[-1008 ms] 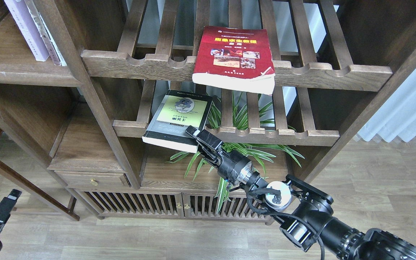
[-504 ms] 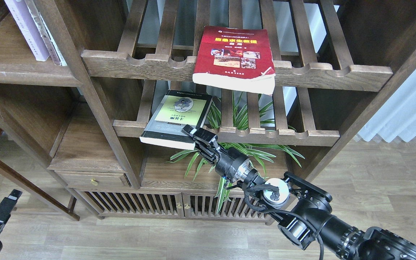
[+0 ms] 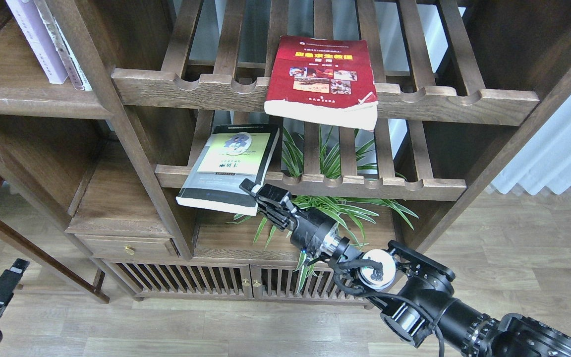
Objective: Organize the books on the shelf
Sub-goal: 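Grasp the dark green book with the right gripper and pull it out, then lower the dark green book and grasp it with the left gripper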
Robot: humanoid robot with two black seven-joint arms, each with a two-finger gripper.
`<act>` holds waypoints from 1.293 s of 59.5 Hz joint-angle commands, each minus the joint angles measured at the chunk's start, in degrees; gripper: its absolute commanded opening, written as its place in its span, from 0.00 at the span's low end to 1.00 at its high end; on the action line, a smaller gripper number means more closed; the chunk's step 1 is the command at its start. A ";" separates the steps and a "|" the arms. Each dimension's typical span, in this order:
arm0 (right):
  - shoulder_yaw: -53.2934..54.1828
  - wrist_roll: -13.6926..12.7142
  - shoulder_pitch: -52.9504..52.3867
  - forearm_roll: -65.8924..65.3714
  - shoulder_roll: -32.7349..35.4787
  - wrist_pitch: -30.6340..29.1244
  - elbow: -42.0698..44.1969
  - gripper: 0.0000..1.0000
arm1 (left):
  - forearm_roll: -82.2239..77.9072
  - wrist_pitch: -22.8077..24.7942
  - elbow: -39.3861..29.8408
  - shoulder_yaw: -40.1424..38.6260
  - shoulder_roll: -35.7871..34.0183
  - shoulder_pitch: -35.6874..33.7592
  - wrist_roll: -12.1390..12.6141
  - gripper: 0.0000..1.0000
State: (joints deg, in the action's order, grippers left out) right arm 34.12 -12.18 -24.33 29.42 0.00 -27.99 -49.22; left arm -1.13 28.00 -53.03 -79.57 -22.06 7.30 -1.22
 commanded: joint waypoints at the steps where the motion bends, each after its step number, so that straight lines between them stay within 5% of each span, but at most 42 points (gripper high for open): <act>1: -0.28 -5.65 3.67 -0.94 0.00 -0.01 0.17 0.03 | 1.47 0.00 -0.76 0.99 0.00 0.08 -0.01 1.00; 27: 0.42 -15.82 13.52 -3.50 0.00 -0.01 0.35 0.03 | 20.64 0.00 -8.67 21.91 -6.68 0.08 -0.10 1.00; 53: -0.37 -15.82 16.51 -3.23 0.00 -0.01 -1.67 0.03 | 21.95 0.00 -18.42 32.89 -5.81 0.08 -2.99 1.00; 77: -1.42 -15.82 16.60 -3.14 0.00 -0.01 -4.84 0.03 | 28.20 0.00 -18.78 40.11 -3.43 -1.32 -4.40 0.98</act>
State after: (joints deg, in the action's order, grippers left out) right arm 33.30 -28.00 -7.74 26.28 0.00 -28.00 -53.32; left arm 25.62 28.00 -71.81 -41.09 -26.52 6.38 -5.52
